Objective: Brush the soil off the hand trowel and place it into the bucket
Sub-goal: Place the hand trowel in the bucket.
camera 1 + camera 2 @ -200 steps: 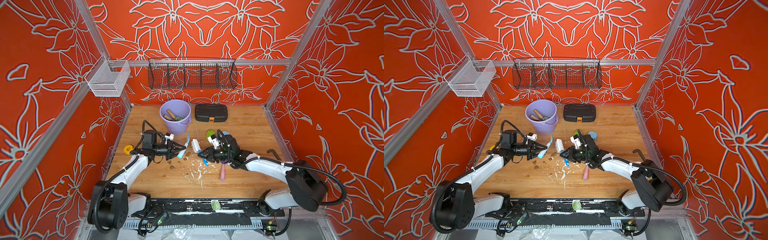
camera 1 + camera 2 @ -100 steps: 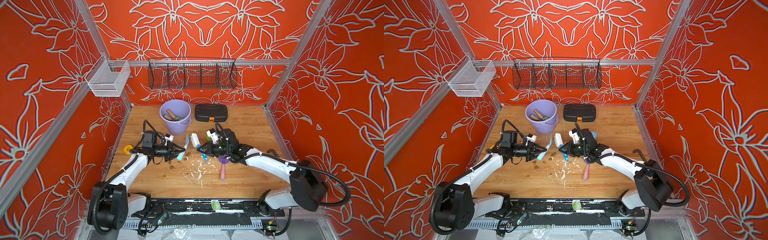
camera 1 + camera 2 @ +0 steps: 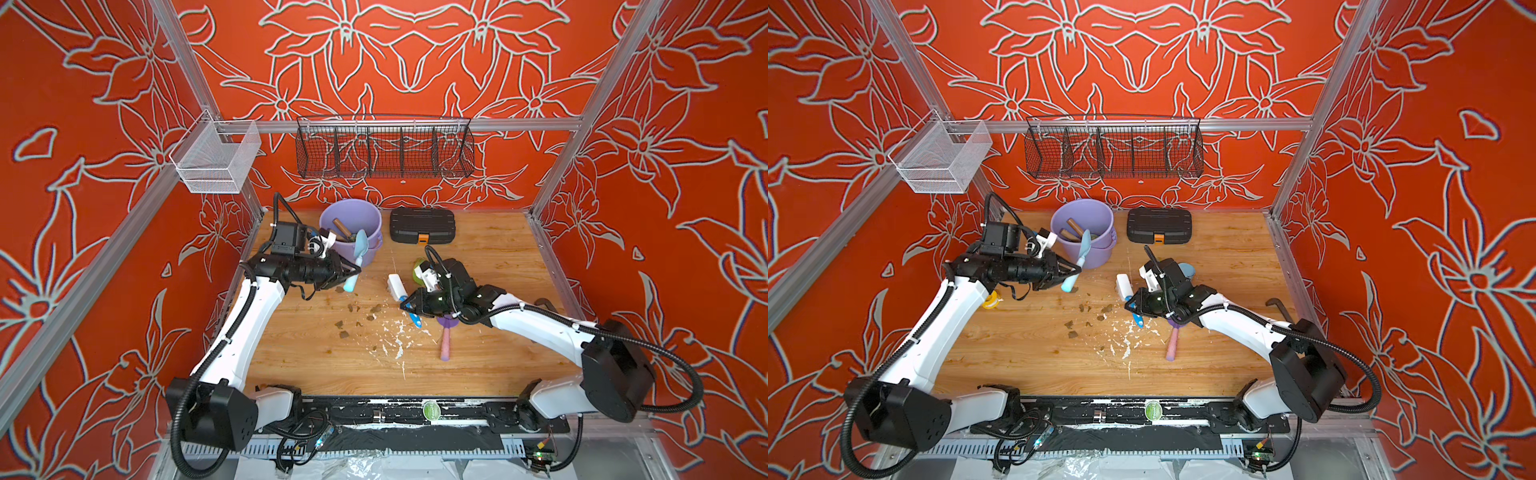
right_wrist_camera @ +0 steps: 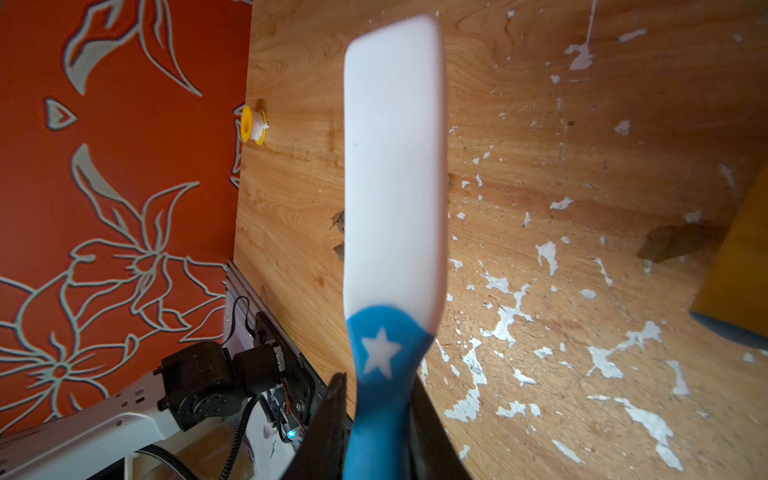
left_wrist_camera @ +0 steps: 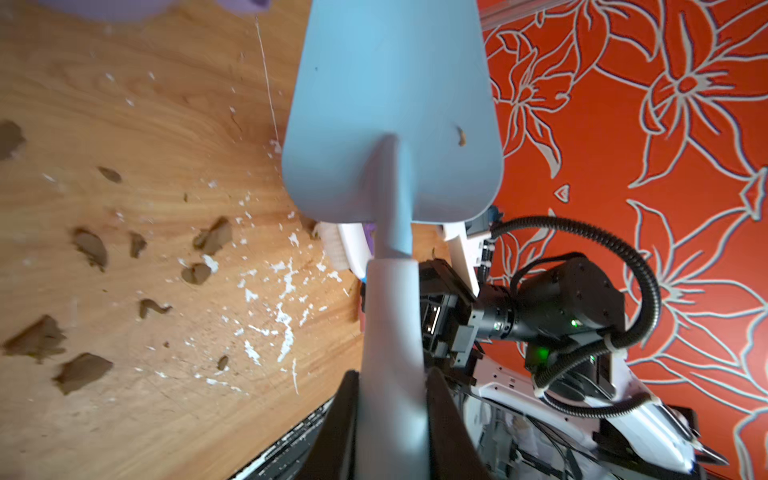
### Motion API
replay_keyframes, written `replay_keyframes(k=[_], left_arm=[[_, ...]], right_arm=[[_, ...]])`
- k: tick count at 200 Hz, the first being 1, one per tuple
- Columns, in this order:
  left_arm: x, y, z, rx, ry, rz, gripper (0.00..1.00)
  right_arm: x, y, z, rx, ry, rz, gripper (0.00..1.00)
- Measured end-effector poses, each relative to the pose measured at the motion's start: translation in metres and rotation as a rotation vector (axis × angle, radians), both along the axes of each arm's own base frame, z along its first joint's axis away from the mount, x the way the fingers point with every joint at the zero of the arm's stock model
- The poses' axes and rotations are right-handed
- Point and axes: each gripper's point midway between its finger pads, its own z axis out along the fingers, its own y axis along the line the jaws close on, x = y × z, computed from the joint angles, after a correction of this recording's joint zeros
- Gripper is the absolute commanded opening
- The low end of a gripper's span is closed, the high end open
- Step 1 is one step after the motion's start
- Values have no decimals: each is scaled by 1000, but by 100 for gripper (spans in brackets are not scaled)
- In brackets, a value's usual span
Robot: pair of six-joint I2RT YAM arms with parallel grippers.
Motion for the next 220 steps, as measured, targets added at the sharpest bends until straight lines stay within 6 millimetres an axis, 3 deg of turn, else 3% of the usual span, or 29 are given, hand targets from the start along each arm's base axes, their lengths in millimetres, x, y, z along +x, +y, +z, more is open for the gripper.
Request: replay_keyframes(k=[35, 80, 111, 119, 163, 189, 220], left_arm=[[51, 12, -2, 118, -1, 49, 0], [109, 29, -34, 268, 53, 100, 0], [139, 36, -44, 343, 70, 121, 0], [145, 37, -45, 356, 71, 125, 0], [170, 36, -53, 391, 91, 118, 21], [172, 37, -66, 406, 129, 115, 22], [174, 40, -68, 428, 139, 124, 37]], right_arm=[[-1, 1, -10, -21, 12, 13, 0], [-1, 2, -14, -29, 15, 19, 0], [1, 3, -12, -22, 6, 19, 0], [1, 4, -12, -20, 5, 19, 0], [3, 5, -11, -11, -3, 21, 0], [4, 6, -9, -6, -8, 22, 0], [4, 7, -9, -4, -11, 22, 0]])
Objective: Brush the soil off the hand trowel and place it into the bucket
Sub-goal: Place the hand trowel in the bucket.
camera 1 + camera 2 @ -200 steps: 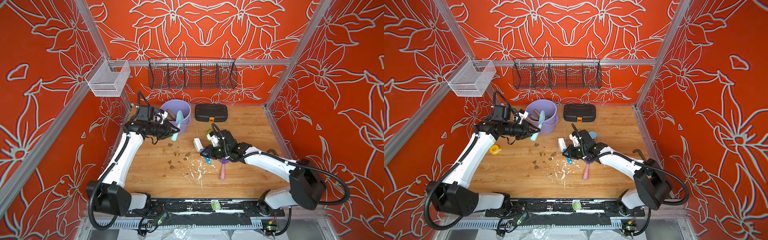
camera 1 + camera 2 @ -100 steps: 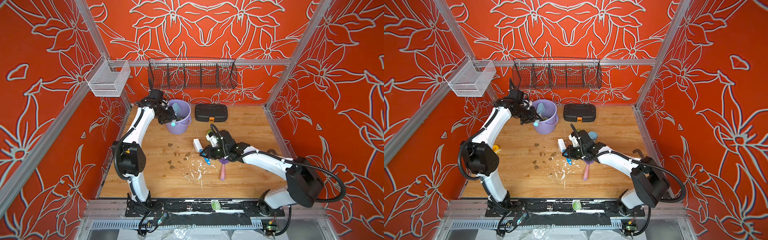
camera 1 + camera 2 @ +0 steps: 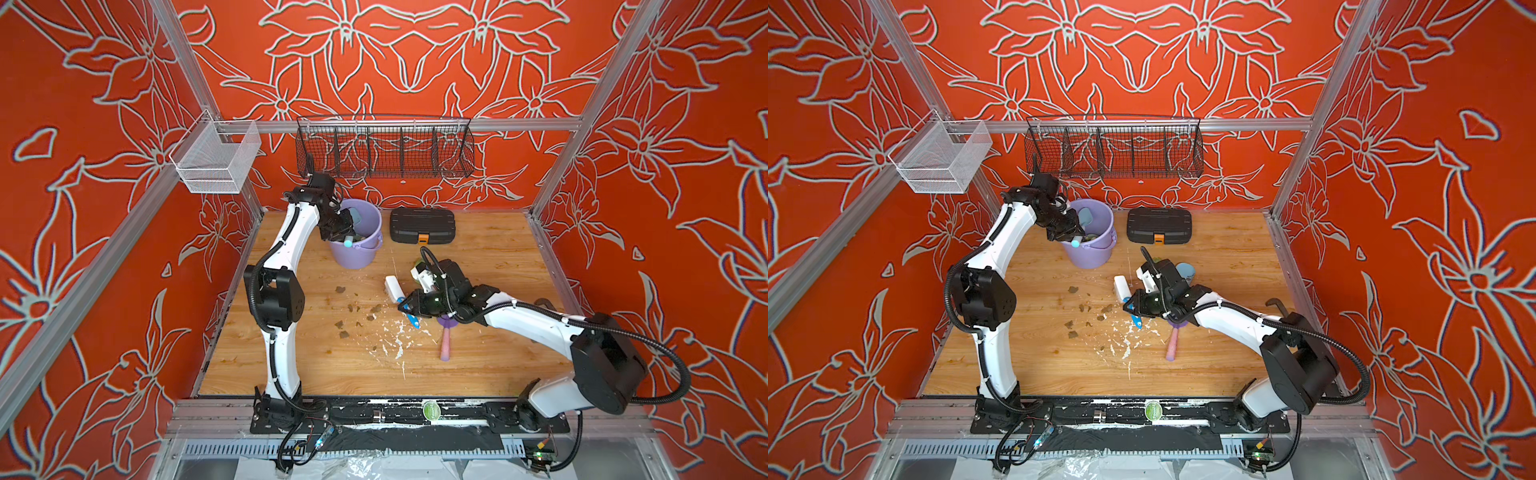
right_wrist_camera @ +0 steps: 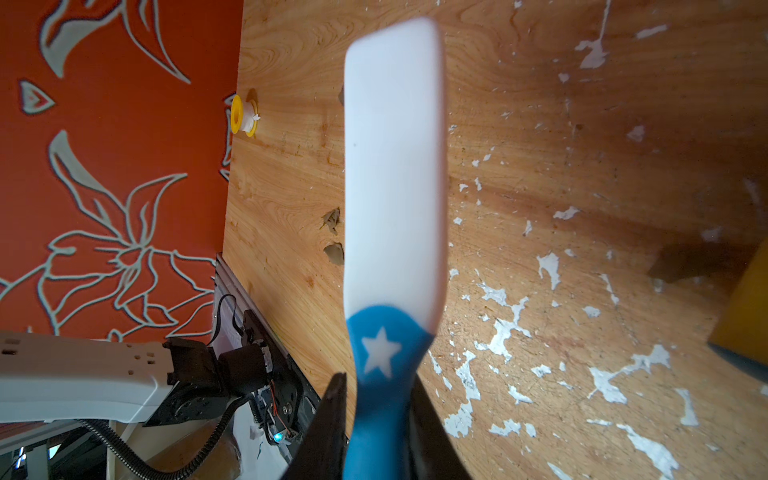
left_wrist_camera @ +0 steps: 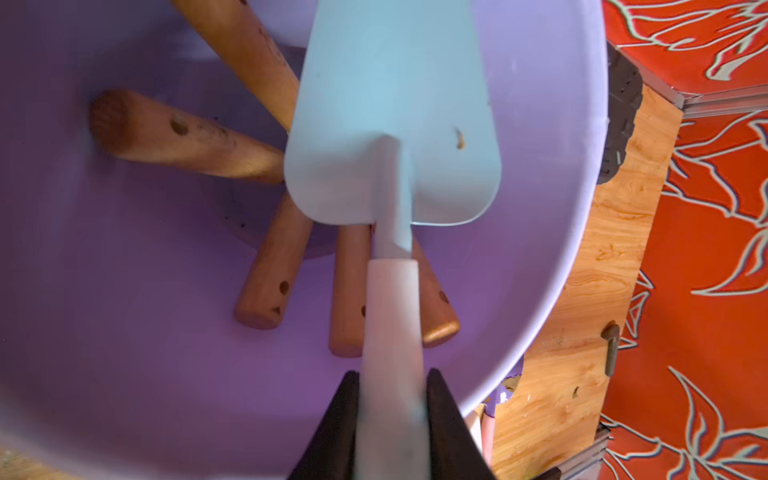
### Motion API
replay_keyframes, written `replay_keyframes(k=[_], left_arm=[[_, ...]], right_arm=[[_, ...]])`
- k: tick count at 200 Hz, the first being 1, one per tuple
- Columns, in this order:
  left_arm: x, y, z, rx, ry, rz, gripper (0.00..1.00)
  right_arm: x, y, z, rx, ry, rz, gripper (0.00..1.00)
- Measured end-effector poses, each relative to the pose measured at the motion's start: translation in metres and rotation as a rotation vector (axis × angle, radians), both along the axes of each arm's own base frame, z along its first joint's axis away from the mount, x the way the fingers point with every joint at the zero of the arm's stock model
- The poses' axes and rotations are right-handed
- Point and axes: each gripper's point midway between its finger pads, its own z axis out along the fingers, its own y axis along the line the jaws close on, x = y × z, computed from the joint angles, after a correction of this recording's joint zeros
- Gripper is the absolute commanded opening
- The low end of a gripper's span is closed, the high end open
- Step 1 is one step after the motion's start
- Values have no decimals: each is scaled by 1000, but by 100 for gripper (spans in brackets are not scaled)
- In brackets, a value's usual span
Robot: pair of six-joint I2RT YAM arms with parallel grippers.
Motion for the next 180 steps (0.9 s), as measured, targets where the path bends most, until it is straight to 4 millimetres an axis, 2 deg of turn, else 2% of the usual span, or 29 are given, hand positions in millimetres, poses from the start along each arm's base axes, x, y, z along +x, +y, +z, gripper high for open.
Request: replay_keyframes(k=[31, 75, 94, 110, 136, 159, 168, 180], left_arm=[[5, 3, 11, 15, -36, 5, 41], [7, 6, 16, 32, -52, 14, 41], [4, 8, 19, 58, -61, 21, 39], [-6, 5, 24, 84, -69, 17, 40], [-41, -17, 47, 139, -126, -39, 40], [-94, -59, 70, 129, -208, -145, 41], [-118, -73, 72, 103, -233, -183, 42], [-148, -84, 63, 61, -248, -207, 42]], right_arm=[[0, 0, 0, 0, -1, 1, 0], [0, 0, 0, -2, -3, 2, 0], [-1, -2, 0, -6, -8, 1, 0], [-4, -6, -1, -18, -7, 0, 0], [-9, -15, 6, -15, -18, -10, 0], [-12, -27, 16, 11, -30, -28, 0], [-12, -32, 19, 21, -29, -38, 0], [-12, -40, 23, 27, -21, -57, 0]])
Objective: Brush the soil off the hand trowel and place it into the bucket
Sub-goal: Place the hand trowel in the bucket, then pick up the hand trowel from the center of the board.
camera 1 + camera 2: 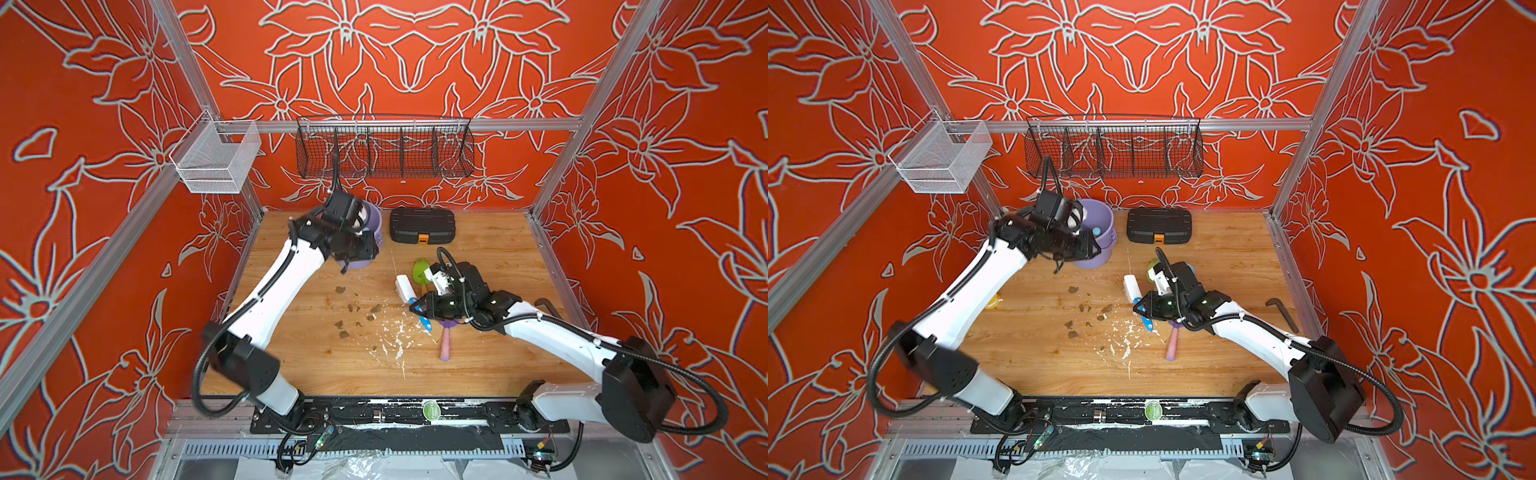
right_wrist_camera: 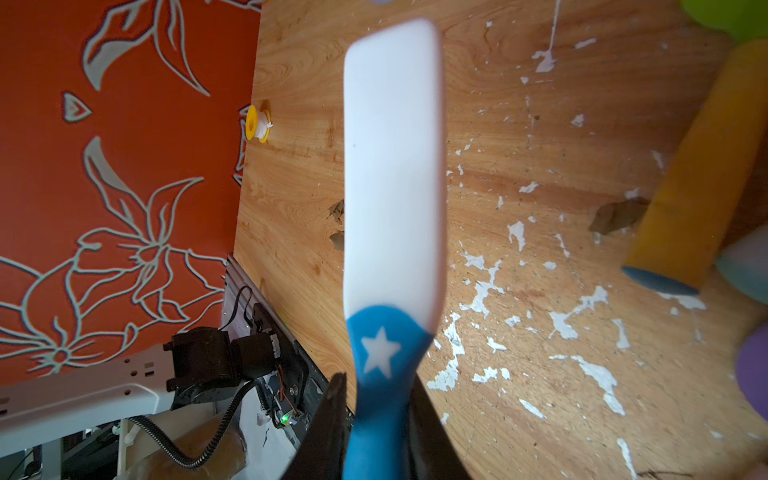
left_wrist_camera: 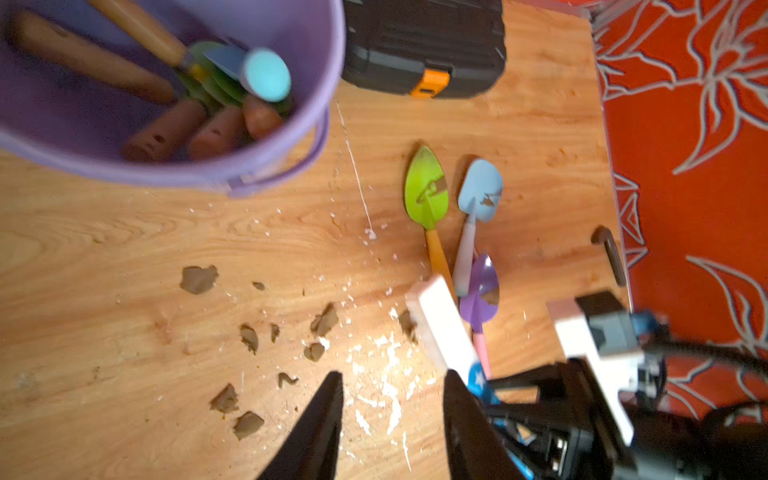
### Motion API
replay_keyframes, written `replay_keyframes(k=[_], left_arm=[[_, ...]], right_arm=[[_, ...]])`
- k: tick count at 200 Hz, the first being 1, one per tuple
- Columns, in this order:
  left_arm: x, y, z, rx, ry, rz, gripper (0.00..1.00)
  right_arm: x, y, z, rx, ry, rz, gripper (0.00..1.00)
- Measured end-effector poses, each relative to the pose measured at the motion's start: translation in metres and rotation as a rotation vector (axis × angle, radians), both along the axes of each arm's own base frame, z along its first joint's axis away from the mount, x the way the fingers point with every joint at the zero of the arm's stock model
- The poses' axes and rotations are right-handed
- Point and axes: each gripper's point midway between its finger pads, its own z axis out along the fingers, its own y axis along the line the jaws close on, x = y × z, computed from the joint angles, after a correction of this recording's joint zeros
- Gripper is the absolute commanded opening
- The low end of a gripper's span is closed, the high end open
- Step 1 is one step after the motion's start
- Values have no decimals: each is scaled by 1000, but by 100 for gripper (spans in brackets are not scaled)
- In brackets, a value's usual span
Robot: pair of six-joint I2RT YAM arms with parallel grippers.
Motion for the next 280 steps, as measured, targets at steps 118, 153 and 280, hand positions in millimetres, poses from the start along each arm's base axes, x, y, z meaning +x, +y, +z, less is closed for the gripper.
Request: replay_keyframes(k=[118, 153, 280], left_arm=[[-10, -129, -140, -37, 247, -139, 48], [7, -156, -170, -19, 286, -158, 48], [27, -166, -228, 152, 373, -118, 39]], right_arm=[[-7, -84, -19, -29, 54, -244, 0], [-11, -107, -23, -31, 45, -333, 0], [-11, -119, -20, -19, 46, -372, 0]])
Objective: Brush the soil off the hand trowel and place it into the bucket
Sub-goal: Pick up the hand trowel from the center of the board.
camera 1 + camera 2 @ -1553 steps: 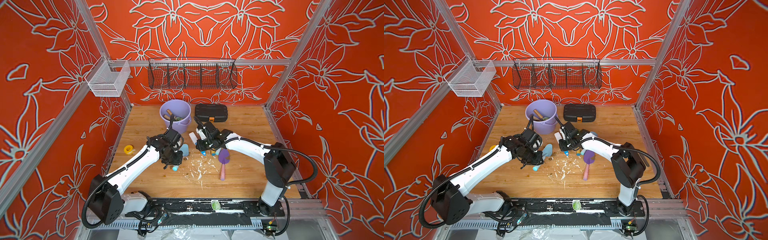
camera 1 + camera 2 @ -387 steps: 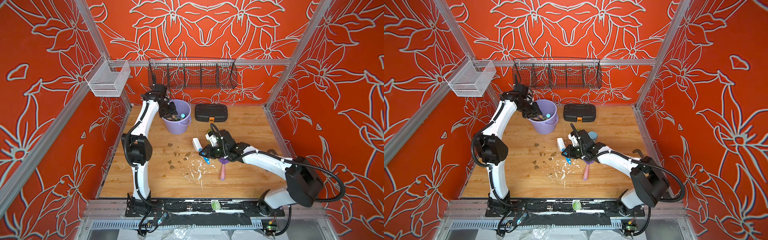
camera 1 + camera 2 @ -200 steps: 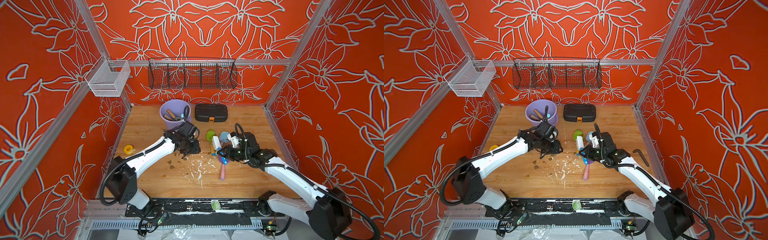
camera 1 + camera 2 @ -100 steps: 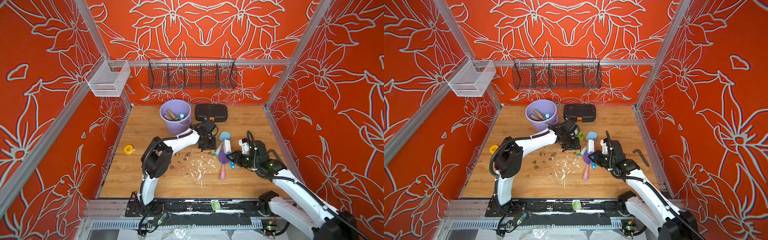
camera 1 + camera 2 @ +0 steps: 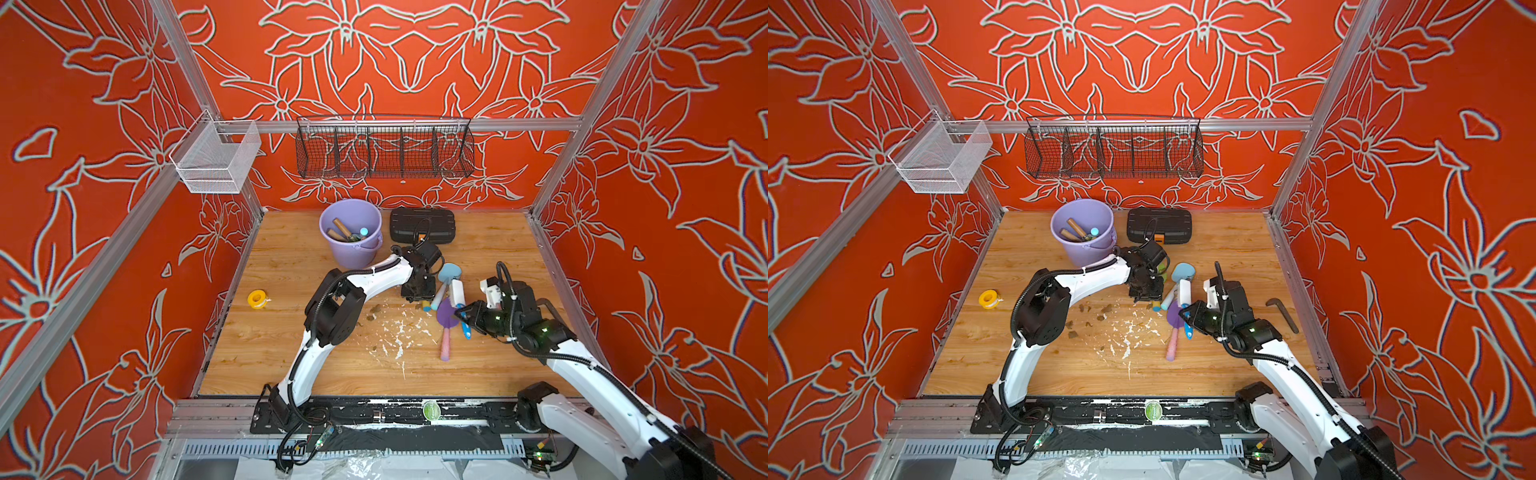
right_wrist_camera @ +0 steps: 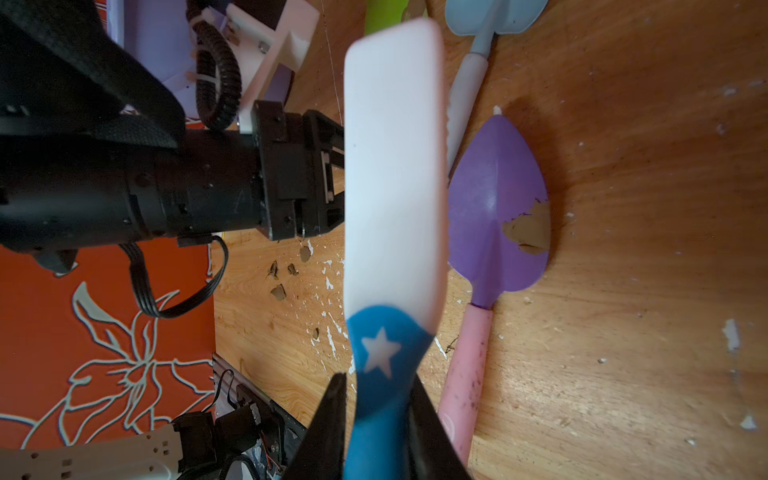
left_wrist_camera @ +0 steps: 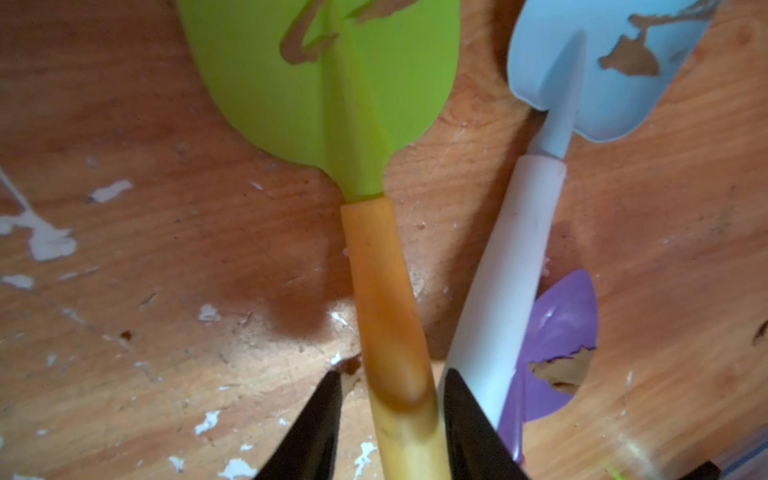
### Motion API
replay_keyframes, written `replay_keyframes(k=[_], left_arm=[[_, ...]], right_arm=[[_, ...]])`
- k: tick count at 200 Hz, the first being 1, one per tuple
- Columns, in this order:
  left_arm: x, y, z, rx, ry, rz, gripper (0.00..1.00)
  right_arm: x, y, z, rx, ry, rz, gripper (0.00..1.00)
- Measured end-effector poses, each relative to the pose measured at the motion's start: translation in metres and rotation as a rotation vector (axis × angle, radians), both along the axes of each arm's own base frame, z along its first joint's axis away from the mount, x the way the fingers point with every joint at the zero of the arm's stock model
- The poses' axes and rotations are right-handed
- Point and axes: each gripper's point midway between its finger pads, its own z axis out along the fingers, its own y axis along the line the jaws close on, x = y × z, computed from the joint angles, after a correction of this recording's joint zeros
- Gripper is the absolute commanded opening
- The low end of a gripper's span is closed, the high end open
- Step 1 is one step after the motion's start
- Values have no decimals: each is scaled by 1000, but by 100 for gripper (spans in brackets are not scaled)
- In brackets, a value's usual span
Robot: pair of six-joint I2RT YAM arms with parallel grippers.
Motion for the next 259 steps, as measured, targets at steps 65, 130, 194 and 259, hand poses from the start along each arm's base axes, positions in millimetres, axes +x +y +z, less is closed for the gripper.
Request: replay_keyframes(k=[65, 130, 194, 259], left_arm=[[5, 6, -11, 56, -10, 0, 32], [9, 18, -5, 131, -48, -43, 0], [-10, 49, 27, 177, -27, -115, 0], [-86, 105, 77, 182, 45, -139, 0]], right_arm=[[1, 1, 0, 7, -1, 4, 0], [3, 5, -2, 15, 9, 26, 0], [11, 19, 27, 48, -54, 110, 0], [12, 34, 28, 58, -64, 184, 0]])
